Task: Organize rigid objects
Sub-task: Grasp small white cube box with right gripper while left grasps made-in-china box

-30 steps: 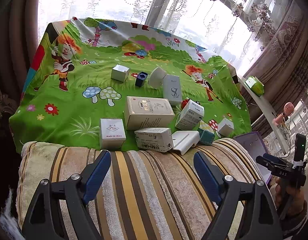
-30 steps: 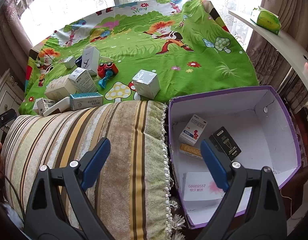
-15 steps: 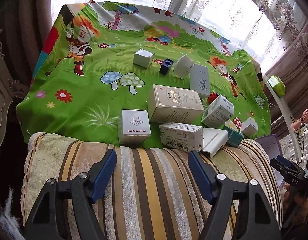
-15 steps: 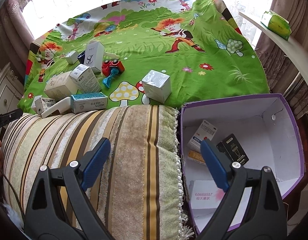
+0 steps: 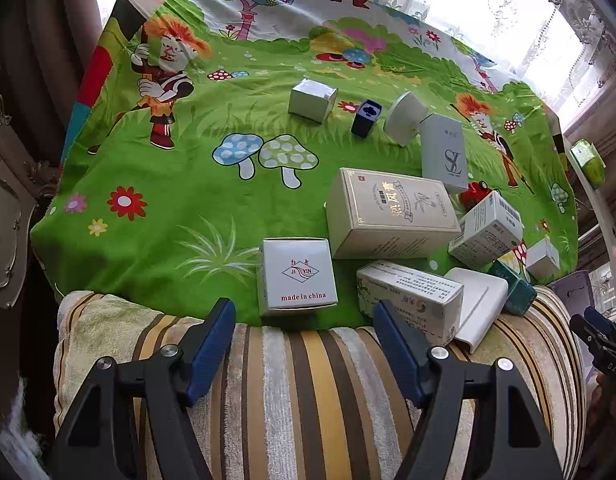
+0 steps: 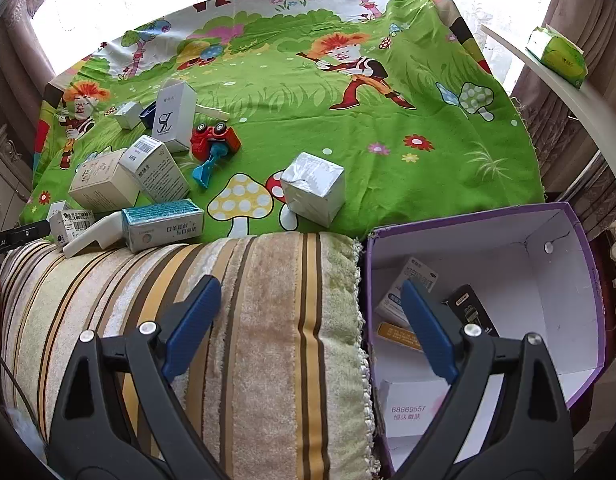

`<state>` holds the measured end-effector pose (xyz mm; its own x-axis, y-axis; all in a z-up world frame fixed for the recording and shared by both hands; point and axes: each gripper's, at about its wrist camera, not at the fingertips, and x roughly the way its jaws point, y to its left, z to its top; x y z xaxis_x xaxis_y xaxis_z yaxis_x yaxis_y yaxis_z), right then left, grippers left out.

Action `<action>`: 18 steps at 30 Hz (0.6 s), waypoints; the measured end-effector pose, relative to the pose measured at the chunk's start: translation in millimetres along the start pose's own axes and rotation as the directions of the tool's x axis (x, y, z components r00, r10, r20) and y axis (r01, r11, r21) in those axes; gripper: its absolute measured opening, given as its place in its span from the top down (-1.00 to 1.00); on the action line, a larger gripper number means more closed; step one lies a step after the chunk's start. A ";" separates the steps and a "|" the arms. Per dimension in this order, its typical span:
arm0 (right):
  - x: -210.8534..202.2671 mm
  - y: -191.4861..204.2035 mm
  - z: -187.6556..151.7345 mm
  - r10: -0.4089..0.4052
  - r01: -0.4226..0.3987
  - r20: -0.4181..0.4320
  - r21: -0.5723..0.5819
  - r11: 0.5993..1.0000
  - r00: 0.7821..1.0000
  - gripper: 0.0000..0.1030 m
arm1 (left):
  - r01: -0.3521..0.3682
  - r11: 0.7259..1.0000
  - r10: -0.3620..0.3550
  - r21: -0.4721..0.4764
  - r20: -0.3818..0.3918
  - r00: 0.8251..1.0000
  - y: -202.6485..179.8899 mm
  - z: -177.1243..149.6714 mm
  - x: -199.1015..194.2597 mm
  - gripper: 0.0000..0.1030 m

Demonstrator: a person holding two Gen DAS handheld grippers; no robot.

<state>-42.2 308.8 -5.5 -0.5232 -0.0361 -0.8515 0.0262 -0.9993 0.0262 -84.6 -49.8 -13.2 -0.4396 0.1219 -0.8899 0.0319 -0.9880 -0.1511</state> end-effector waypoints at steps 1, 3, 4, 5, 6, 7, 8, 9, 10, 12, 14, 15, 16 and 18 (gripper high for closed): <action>2.4 1.5 2.6 -0.010 0.010 -0.002 -0.004 1.000 1.000 -0.80 | -0.007 1.000 0.007 0.001 -0.004 1.000 0.0 1.5 2.2 -0.41; 7.8 4.6 8.3 -0.021 0.021 -0.008 -0.010 1.000 1.000 -0.80 | -0.018 1.000 0.018 0.007 -0.011 1.000 -0.2 3.7 5.9 -0.41; 10.2 6.3 10.8 -0.023 0.023 -0.008 -0.011 1.000 1.000 -0.80 | -0.023 1.000 0.023 0.011 -0.014 1.000 -0.7 4.9 7.6 -0.41; 12.8 7.9 13.3 -0.026 0.026 -0.010 -0.013 1.000 1.000 -0.80 | -0.026 1.000 0.027 0.015 -0.017 0.999 -1.1 5.9 9.1 -0.40; 15.1 9.0 16.0 -0.029 0.029 -0.012 -0.013 0.999 0.999 -0.80 | -0.030 0.999 0.031 0.016 -0.019 0.999 -1.3 6.6 10.6 -0.41; 17.1 9.9 18.8 -0.030 0.030 -0.012 -0.010 1.000 0.999 -0.80 | -0.034 0.999 0.035 0.017 -0.021 0.999 -1.2 7.3 11.9 -0.41; 19.0 10.3 21.7 -0.031 0.031 -0.010 -0.005 1.000 0.999 -0.80 | -0.036 0.999 0.037 0.018 -0.023 0.999 -1.1 8.3 13.2 -0.40; 21.0 10.0 24.9 -0.032 0.033 -0.009 0.002 0.999 0.999 -0.81 | -0.038 0.999 0.038 0.020 -0.024 0.999 -1.1 9.0 14.3 -0.40; 23.4 9.8 28.5 -0.034 0.034 -0.007 0.011 0.999 0.999 -0.80 | -0.040 0.999 0.040 0.022 -0.025 0.999 -1.5 9.5 15.7 -0.38; 28.5 9.2 35.6 -0.044 0.044 -0.004 0.028 0.999 0.999 -0.80 | -0.043 0.999 0.044 0.025 -0.031 0.999 -1.7 10.4 18.5 -0.32; 34.6 9.6 41.5 -0.053 0.054 -0.010 0.038 0.998 0.999 -0.80 | -0.044 0.999 0.045 0.027 -0.035 0.998 -2.0 11.0 20.8 -0.27; 37.5 10.3 44.0 -0.058 0.059 -0.012 0.041 0.997 0.998 -0.80 | -0.044 0.999 0.045 0.027 -0.036 0.998 -2.0 11.1 21.6 -0.26; 40.0 11.2 46.3 -0.066 0.067 -0.013 0.042 0.997 0.998 -0.80 | -0.044 0.999 0.045 0.025 -0.037 0.998 -1.9 11.2 22.3 -0.24; 45.7 12.7 50.4 -0.090 0.091 -0.023 0.042 0.995 0.996 -0.80 | -0.044 0.999 0.045 0.022 -0.037 0.998 -1.4 11.5 23.3 -0.18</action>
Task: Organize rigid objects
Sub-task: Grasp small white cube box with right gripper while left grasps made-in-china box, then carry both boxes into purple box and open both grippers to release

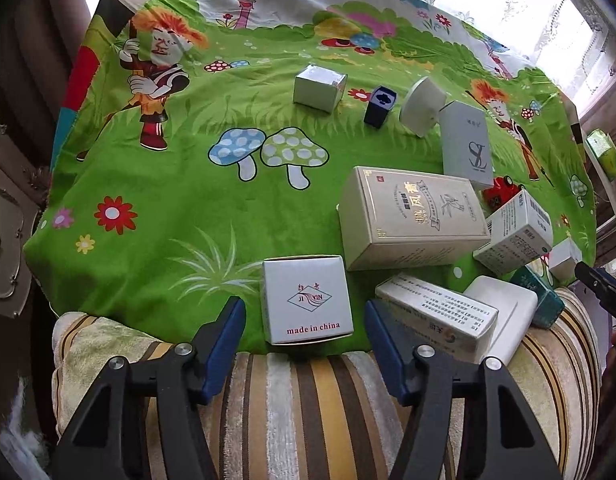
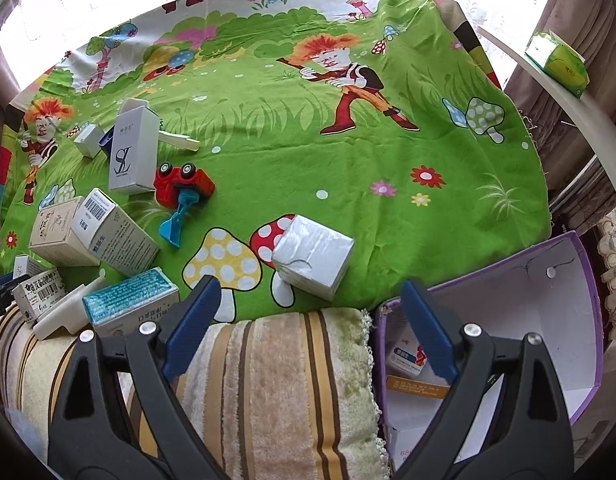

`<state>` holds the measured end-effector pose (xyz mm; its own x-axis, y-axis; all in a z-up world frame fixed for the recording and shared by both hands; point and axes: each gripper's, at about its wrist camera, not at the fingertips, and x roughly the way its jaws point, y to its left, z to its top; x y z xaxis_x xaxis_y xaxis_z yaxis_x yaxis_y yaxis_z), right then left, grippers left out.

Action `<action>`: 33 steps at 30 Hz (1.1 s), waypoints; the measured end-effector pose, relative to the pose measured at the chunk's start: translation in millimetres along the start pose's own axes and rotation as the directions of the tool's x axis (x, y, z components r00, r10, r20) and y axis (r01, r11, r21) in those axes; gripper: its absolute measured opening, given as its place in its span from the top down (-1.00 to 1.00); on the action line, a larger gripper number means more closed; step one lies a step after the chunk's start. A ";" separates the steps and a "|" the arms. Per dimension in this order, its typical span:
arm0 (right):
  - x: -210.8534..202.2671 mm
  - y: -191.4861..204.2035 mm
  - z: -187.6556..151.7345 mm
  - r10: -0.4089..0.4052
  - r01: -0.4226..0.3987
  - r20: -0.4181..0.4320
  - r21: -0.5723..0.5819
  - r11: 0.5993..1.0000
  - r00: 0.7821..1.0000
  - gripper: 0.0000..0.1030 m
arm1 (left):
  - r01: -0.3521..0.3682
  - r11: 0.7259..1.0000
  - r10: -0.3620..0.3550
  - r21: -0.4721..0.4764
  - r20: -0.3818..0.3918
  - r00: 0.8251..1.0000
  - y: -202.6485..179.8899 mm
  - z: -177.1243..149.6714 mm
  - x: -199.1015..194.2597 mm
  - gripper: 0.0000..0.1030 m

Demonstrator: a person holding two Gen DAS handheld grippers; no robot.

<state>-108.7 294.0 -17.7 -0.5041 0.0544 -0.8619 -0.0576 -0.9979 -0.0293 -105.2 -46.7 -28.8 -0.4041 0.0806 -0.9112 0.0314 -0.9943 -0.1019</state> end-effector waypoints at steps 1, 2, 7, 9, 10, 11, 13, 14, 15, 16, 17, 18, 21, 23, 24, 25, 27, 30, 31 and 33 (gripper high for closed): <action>2.1 0.4 1.8 -0.005 0.005 -0.003 0.002 1.000 1.000 -0.80 | -0.001 1.000 0.001 0.000 0.000 1.000 0.1 0.2 0.6 -0.13; 3.8 0.1 3.4 -0.011 0.011 -0.004 0.006 1.000 1.000 -0.80 | -0.002 1.000 0.002 -0.001 0.000 1.000 0.1 0.2 1.2 -0.09; 15.1 -4.4 10.9 -0.030 0.030 -0.017 0.040 0.999 0.999 -0.78 | 0.002 1.000 -0.002 -0.002 -0.007 1.000 1.1 -0.3 3.5 0.10; 20.1 -6.6 12.6 -0.031 0.033 -0.029 0.053 0.998 0.999 -0.64 | 0.004 1.000 -0.004 -0.004 -0.002 1.000 1.3 -0.5 2.8 0.10; 22.5 -7.5 13.2 -0.031 0.033 -0.036 0.058 0.998 0.999 -0.60 | 0.004 1.000 -0.004 -0.007 0.002 1.000 1.8 -0.3 2.2 0.11; 25.1 -8.4 13.4 -0.030 0.033 -0.044 0.062 0.998 0.999 -0.50 | 0.005 1.000 -0.005 -0.013 0.006 1.000 2.6 -0.7 1.5 0.12; 29.6 -10.2 12.4 -0.022 0.026 -0.059 0.071 0.997 0.998 -0.33 | 0.007 1.000 -0.007 -0.025 0.014 1.000 5.3 -1.4 -0.4 0.12; 31.4 -11.0 11.8 -0.017 0.022 -0.067 0.074 0.997 0.998 -0.19 | 0.007 1.000 -0.006 -0.029 0.018 1.000 5.9 -1.7 -1.0 0.12; 32.6 -11.6 11.2 -0.013 0.019 -0.071 0.076 0.997 0.997 -0.02 | 0.006 0.999 -0.005 -0.032 0.021 1.000 6.2 -2.0 -1.6 0.12; 32.8 -11.5 10.6 -0.012 0.018 -0.072 0.074 0.997 0.997 0.05 | 0.005 0.999 -0.004 -0.035 0.025 1.000 6.6 -2.3 -2.4 0.12; 32.0 -10.9 10.3 -0.007 0.011 -0.067 0.070 0.997 0.998 0.07 | 0.005 0.999 -0.003 -0.039 0.030 1.000 7.4 -2.5 -3.6 0.12; 30.8 -9.6 10.2 0.000 0.004 -0.060 0.065 0.998 0.998 0.07 | 0.003 0.999 -0.002 -0.045 0.036 0.999 8.2 -3.0 -4.9 0.12; 25.5 -7.1 9.7 0.016 -0.014 -0.035 0.049 0.999 0.999 0.08 | 0.004 0.998 0.000 -0.062 0.053 0.999 11.0 -4.6 -9.2 0.12; 20.7 -6.0 8.9 0.021 -0.020 -0.016 0.040 0.999 1.000 0.08 | 0.002 0.998 0.003 -0.071 0.070 0.998 11.8 -5.5 -13.6 0.13; 18.1 -5.5 8.4 0.023 -0.023 -0.007 0.035 0.999 1.000 0.08 | 0.000 0.997 0.006 -0.074 0.081 0.997 11.9 -6.2 -16.4 0.13; 15.8 -4.8 7.9 0.025 -0.025 0.002 0.030 0.999 1.000 0.08 | -0.001 0.997 0.008 -0.076 0.092 0.996 11.9 -6.8 -19.5 0.13; 11.5 -3.3 6.1 0.023 -0.023 0.012 0.017 1.000 1.000 0.08 | -0.002 0.997 0.011 -0.081 0.113 0.994 11.7 -8.3 -25.4 0.13; 3.9 -2.5 3.1 0.024 -0.024 0.026 0.004 1.000 0.999 0.08 | 0.007 0.997 0.004 -0.081 0.142 0.990 10.3 -11.5 -35.1 0.13; 0.9 -2.4 1.8 0.027 -0.027 0.031 -0.001 1.000 0.999 0.08 | 0.007 0.997 0.005 -0.076 0.158 0.987 8.6 -12.9 -39.5 0.13; -6.1 -2.6 -2.6 0.034 -0.033 0.040 -0.009 0.999 0.999 0.08 | 0.009 0.998 0.004 -0.067 0.187 0.982 5.1 -16.3 -49.6 0.13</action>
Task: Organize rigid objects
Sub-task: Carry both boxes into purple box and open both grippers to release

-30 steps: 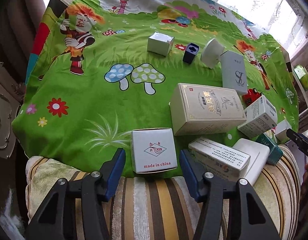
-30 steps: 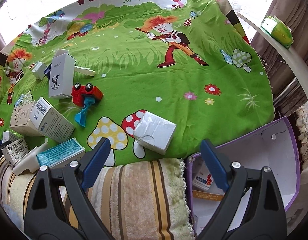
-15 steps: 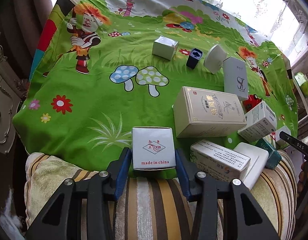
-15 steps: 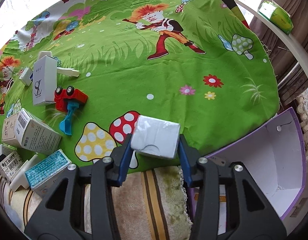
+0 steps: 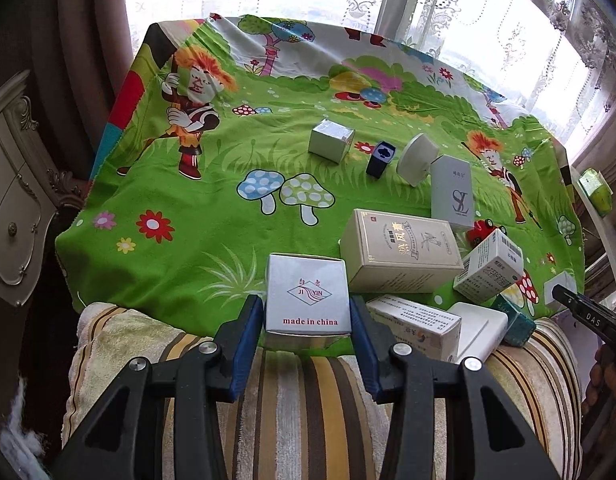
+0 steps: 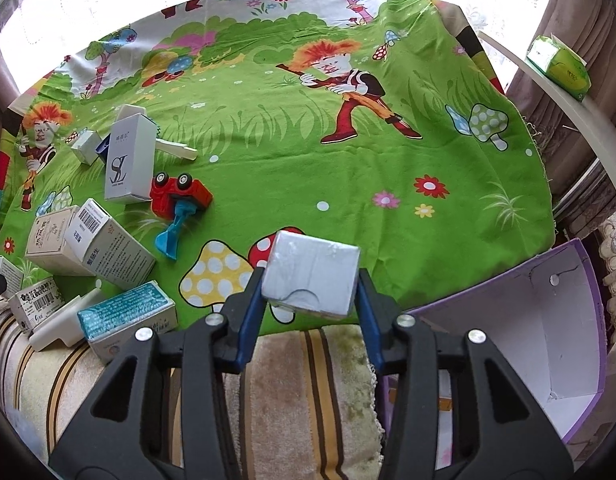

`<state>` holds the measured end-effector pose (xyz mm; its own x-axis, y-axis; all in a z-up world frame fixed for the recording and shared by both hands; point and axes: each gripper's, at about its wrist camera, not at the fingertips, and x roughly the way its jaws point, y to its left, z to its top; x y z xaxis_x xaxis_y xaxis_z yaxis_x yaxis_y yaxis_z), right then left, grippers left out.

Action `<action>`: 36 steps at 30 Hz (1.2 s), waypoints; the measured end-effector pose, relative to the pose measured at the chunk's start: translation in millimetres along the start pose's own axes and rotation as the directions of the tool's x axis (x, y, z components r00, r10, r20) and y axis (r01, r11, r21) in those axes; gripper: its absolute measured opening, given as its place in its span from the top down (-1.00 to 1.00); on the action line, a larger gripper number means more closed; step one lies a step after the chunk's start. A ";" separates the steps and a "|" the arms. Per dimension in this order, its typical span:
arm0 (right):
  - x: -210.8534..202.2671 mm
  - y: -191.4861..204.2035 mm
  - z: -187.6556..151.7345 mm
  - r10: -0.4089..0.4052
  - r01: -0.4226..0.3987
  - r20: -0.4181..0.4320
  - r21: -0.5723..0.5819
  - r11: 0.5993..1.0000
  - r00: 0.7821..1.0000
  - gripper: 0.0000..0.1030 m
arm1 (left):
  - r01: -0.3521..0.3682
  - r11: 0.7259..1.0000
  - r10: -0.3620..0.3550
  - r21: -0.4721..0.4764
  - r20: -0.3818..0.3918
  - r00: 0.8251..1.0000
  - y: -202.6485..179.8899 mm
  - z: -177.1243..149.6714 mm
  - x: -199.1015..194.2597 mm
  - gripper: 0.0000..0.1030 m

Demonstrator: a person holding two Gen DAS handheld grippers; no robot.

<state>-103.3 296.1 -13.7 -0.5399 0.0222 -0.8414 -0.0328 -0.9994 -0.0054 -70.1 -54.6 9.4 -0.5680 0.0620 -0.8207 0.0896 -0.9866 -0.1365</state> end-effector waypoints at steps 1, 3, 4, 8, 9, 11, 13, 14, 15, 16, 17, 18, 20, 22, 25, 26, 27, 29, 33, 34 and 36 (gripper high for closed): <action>-4.0 -0.2 -2.6 0.002 -0.002 0.006 -0.004 1.000 1.000 0.08 | 0.004 1.000 -0.004 0.004 0.016 1.000 -1.4 -0.7 -5.6 0.13; -12.2 0.3 -7.7 0.007 -0.006 0.020 -0.013 1.000 1.000 0.08 | 0.007 1.000 -0.007 0.012 0.043 0.999 -6.0 -3.3 -15.4 0.13; -16.1 0.3 -10.4 0.008 -0.008 0.025 -0.017 1.000 1.000 0.08 | 0.011 1.000 -0.012 0.017 0.052 0.999 -8.3 -4.1 -18.6 0.13; -30.4 -1.7 -20.6 0.023 -0.022 0.042 -0.025 0.999 0.999 0.08 | 0.031 0.999 -0.034 0.038 0.064 0.997 -19.3 -9.9 -27.8 0.13; -34.2 -2.4 -22.9 0.025 -0.023 0.048 -0.029 0.999 0.999 0.08 | 0.036 0.998 -0.039 0.042 0.067 0.997 -21.8 -11.0 -29.9 0.13; -42.2 -4.2 -27.0 0.033 -0.031 0.061 -0.032 0.999 0.998 0.08 | 0.045 0.998 -0.049 0.049 0.077 0.996 -27.3 -13.1 -35.1 0.13; -49.9 -5.9 -31.2 0.047 -0.044 0.072 -0.037 0.998 0.996 0.08 | 0.058 0.996 -0.063 0.064 0.084 0.994 -34.6 -15.0 -40.4 0.13; -53.4 -6.8 -33.7 0.052 -0.049 0.078 -0.040 0.998 0.996 0.08 | 0.063 0.995 -0.070 0.073 0.088 0.994 -38.6 -15.8 -42.9 0.13; -56.5 -7.8 -36.0 0.056 -0.052 0.081 -0.041 0.998 0.995 0.08 | 0.069 0.994 -0.077 0.082 0.091 0.993 -42.6 -16.7 -45.1 0.13; -59.6 -8.8 -38.5 0.060 -0.056 0.083 -0.041 0.998 0.995 0.08 | 0.077 0.993 -0.086 0.093 0.092 0.992 -47.4 -17.7 -47.1 0.13; -62.6 -10.8 -41.0 0.065 -0.062 0.086 -0.039 0.997 0.994 0.08 | 0.086 0.991 -0.096 0.102 0.092 0.991 -51.8 -18.5 -48.7 0.13; -65.3 -13.3 -43.3 0.073 -0.070 0.089 -0.037 0.997 0.993 0.08 | 0.095 0.989 -0.106 0.111 0.092 0.990 -56.3 -19.3 -50.1 0.13; -70.9 -18.4 -48.0 0.083 -0.081 0.096 -0.033 0.996 0.992 0.08 | 0.108 0.985 -0.121 0.132 0.091 0.989 -66.3 -21.1 -52.9 0.13; -76.1 -24.0 -52.3 0.080 -0.078 0.101 -0.026 0.997 0.992 0.08 | 0.123 0.980 -0.138 0.154 0.087 0.987 -77.1 -22.3 -54.7 0.13; -81.8 -35.0 -58.3 0.069 -0.068 0.107 -0.009 0.998 0.992 0.08 | 0.145 0.972 -0.162 0.184 0.081 0.983 -92.5 -24.8 -57.8 0.13; -83.3 -39.1 -60.6 0.064 -0.064 0.108 -0.004 0.998 0.992 0.08 | 0.153 0.968 -0.171 0.197 0.079 0.982 -98.6 -26.6 -58.9 0.13; -84.5 -43.3 -62.9 0.058 -0.058 0.108 -0.001 0.998 0.992 0.08 | 0.161 0.964 -0.180 0.209 0.075 0.981 -104.3 -27.9 -59.7 0.13; -87.4 -53.4 -68.0 0.051 -0.052 0.109 0.010 0.999 0.993 0.08 | 0.179 0.956 -0.199 0.231 0.064 0.978 -116.0 -30.6 -60.1 0.13; -91.0 -76.0 -80.0 0.036 -0.041 0.105 0.044 0.998 0.994 0.08 | 0.212 0.932 -0.233 0.295 0.041 0.972 -145.5 -38.1 -60.8 0.13; -91.4 -82.2 -82.9 0.038 -0.044 0.104 0.056 0.997 0.994 0.08 | 0.221 0.924 -0.243 0.312 0.034 0.969 -153.1 -40.8 -61.3 0.13; -93.1 -94.7 -88.4 0.032 -0.040 0.100 0.080 0.996 0.994 0.08 | 0.235 0.909 -0.257 0.343 0.021 0.966 -167.6 -45.1 -62.0 0.13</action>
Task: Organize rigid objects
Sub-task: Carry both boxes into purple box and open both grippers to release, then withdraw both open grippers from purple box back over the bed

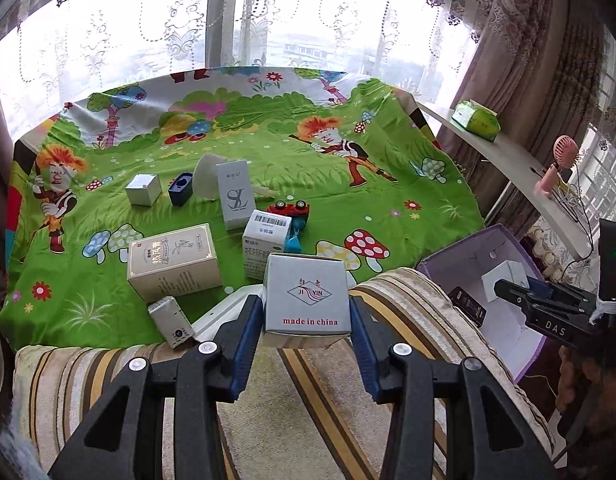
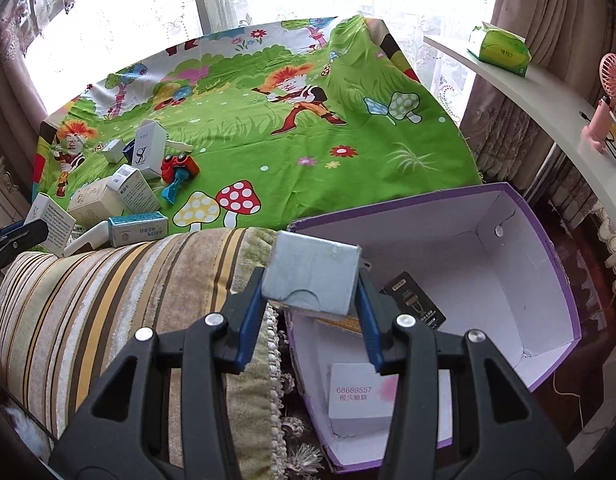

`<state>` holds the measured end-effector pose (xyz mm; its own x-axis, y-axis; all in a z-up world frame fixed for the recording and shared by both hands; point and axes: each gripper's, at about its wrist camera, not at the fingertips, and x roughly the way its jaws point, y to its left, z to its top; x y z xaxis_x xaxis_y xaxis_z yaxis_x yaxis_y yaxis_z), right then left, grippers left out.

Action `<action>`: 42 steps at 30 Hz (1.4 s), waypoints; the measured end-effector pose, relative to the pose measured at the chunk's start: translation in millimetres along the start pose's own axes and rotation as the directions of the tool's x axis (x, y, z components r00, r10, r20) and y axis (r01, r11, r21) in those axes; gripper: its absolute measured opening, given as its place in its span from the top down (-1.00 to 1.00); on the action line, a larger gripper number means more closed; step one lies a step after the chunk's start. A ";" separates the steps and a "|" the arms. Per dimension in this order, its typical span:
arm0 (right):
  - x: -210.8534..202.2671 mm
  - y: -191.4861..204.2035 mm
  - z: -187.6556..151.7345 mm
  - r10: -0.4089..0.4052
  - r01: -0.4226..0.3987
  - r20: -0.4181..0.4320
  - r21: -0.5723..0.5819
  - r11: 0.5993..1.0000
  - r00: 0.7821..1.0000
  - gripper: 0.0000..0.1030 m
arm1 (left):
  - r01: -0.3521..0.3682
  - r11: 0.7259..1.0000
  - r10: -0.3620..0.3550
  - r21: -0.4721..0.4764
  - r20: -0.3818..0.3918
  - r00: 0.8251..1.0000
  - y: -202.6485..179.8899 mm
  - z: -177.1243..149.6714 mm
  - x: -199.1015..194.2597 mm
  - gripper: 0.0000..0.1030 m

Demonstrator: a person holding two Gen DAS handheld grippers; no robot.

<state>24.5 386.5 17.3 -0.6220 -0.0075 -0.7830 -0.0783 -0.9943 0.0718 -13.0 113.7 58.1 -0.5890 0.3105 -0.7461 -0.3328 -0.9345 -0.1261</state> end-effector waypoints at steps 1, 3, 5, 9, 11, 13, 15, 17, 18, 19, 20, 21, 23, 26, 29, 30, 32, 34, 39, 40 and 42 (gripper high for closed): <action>-1.2 -6.0 -1.6 -0.009 0.009 -0.002 0.009 1.000 1.000 0.08 | 0.011 1.000 -0.011 0.016 -0.005 1.000 -7.6 0.9 1.9 0.13; -4.3 -18.0 -4.3 -0.031 0.031 0.001 0.024 0.999 1.000 0.08 | 0.033 0.998 -0.033 0.046 -0.013 0.999 -21.0 1.8 5.0 0.13; -6.8 -30.4 -6.5 -0.047 0.047 0.001 0.048 0.998 0.999 0.08 | 0.059 0.995 -0.058 0.075 -0.023 0.998 -34.7 2.5 8.6 0.13; -11.1 -51.7 -11.9 -0.090 0.090 -0.006 0.083 0.993 0.996 0.08 | 0.121 0.986 -0.115 0.119 -0.056 0.992 -59.3 4.3 18.4 0.13; -13.0 -59.7 -14.5 -0.112 0.113 -0.008 0.093 0.989 0.994 0.08 | 0.155 0.978 -0.145 0.138 -0.077 0.986 -72.0 5.4 23.4 0.13; -14.5 -67.8 -17.7 -0.120 0.121 -0.013 0.108 0.987 0.993 0.08 | 0.184 0.969 -0.171 0.162 -0.094 0.981 -85.4 5.2 27.7 0.13; -15.2 -74.5 -21.0 -0.135 0.137 -0.021 0.119 0.983 0.991 0.08 | 0.213 0.959 -0.194 0.186 -0.114 0.974 -99.7 4.2 31.8 0.13; -16.5 -80.8 -24.5 -0.141 0.143 -0.024 0.131 0.981 0.990 0.08 | 0.239 0.949 -0.215 0.206 -0.134 0.967 -112.7 3.4 36.5 0.13; -16.9 -83.7 -25.8 -0.146 0.148 -0.026 0.136 0.979 0.989 0.08 | 0.250 0.944 -0.223 0.216 -0.143 0.964 -118.6 2.7 38.0 0.13; -17.2 -86.2 -27.2 -0.152 0.155 -0.028 0.141 0.978 0.988 0.08 | 0.261 0.938 -0.230 0.227 -0.153 0.961 -125.1 2.2 39.8 0.13; -17.0 -88.6 -28.1 -0.154 0.157 -0.031 0.146 0.977 0.988 0.08 | 0.270 0.933 -0.237 0.236 -0.161 0.958 -130.3 1.2 41.0 0.13; -17.0 -91.0 -29.1 -0.158 0.161 -0.033 0.150 0.975 0.987 0.08 | 0.279 0.929 -0.243 0.242 -0.169 0.955 -134.7 0.3 42.0 0.13; -17.4 -95.4 -30.8 -0.164 0.168 -0.036 0.160 0.973 0.986 0.08 | 0.294 0.922 -0.253 0.252 -0.183 0.950 -142.4 -1.4 43.4 0.13; -17.9 -100.3 -32.9 -0.169 0.173 -0.039 0.172 0.970 0.985 0.08 | 0.309 0.913 -0.262 0.264 -0.199 0.944 -152.0 -3.5 45.3 0.13; -18.0 -103.9 -34.3 -0.173 0.178 -0.041 0.183 0.967 0.984 0.08 | 0.327 0.906 -0.276 0.269 -0.210 0.938 -157.3 -3.3 48.0 0.13; -18.4 -104.9 -34.6 -0.175 0.180 -0.041 0.186 0.966 0.984 0.08 | 0.333 0.904 -0.281 0.269 -0.213 0.936 -159.0 -3.1 48.5 0.13; -18.8 -106.7 -34.9 -0.181 0.186 -0.042 0.190 0.964 0.983 0.07 | 0.346 0.899 -0.294 0.269 -0.214 0.931 -160.9 -3.3 47.8 0.12; -19.2 -107.7 -35.1 -0.185 0.189 -0.042 0.194 0.963 0.982 0.07 | 0.355 0.894 -0.302 0.273 -0.217 0.928 -162.8 -3.1 48.3 0.11; -19.5 -106.8 -35.0 -0.188 0.193 -0.041 0.197 0.961 0.981 -0.07 | 0.342 0.902 -0.290 0.264 -0.216 0.932 -160.0 -2.4 48.7 0.02; -19.7 -106.8 -34.6 -0.189 0.193 -0.041 0.200 0.961 0.981 -0.08 | 0.336 0.905 -0.286 0.262 -0.211 0.935 -158.5 -1.8 48.0 -0.01; -20.8 -106.8 -33.3 -0.193 0.196 -0.035 0.207 0.958 0.981 -0.16 | 0.317 0.909 -0.272 0.271 -0.192 0.943 -156.9 -0.8 44.8 -0.07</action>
<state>71.7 489.3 5.4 -0.5672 0.1811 -0.8035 -0.3583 -0.9326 0.0427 13.4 274.0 43.9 -0.3232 0.5134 -0.7950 -0.6891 -0.7034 -0.1740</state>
